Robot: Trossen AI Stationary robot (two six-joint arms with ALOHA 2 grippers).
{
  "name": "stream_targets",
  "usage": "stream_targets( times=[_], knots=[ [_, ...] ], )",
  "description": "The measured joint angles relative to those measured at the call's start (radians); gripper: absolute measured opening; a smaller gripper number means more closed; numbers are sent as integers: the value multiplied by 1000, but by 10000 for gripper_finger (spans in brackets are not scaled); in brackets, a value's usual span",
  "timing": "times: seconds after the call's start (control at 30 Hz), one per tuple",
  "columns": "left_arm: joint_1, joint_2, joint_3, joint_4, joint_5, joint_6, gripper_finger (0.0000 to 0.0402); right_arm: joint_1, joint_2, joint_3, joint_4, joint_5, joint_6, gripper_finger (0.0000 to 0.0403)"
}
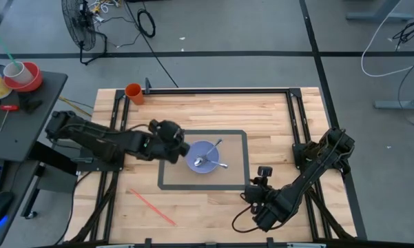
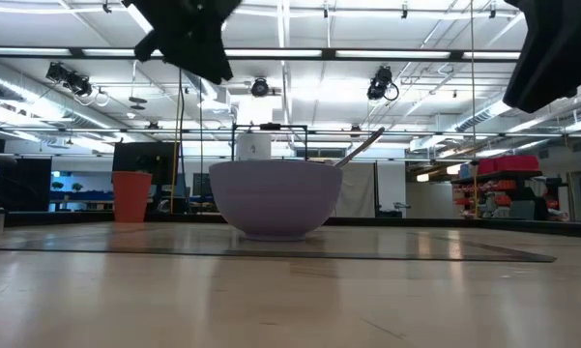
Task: Pick & Place Utensil
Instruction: Put the orange cup on the mat to the top right of the purple bowl
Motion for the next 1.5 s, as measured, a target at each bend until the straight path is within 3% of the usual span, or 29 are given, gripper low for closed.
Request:
stream_targets(
  times=[0.17, 0.4, 0.63, 0.8, 0.97, 1.23, 1.5],
  knots=[
    [126, 19, 0, -11, -36, 12, 115, 2, 0, 0, 27, 0, 0, 105],
    [326, 21, -2, -76, 68, 5, 128, 5, 0, 0, 44, -1, 0, 105],
    [455, 20, -77, -107, 103, -73, 233, 5, 0, 0, 72, -1, -2, 105],
    [543, 21, -163, -110, 185, -236, 311, 5, 0, 0, 108, -1, -32, 105],
    [575, 21, -256, -112, 116, -365, 354, 5, 0, 0, 130, -1, -51, 105],
    [723, 21, -362, -61, 108, -424, 371, 5, 0, 0, 138, 0, -59, 105],
    [819, 21, -428, 86, 81, -348, 371, 5, 0, 0, 159, 0, -75, 105]
  ],
)
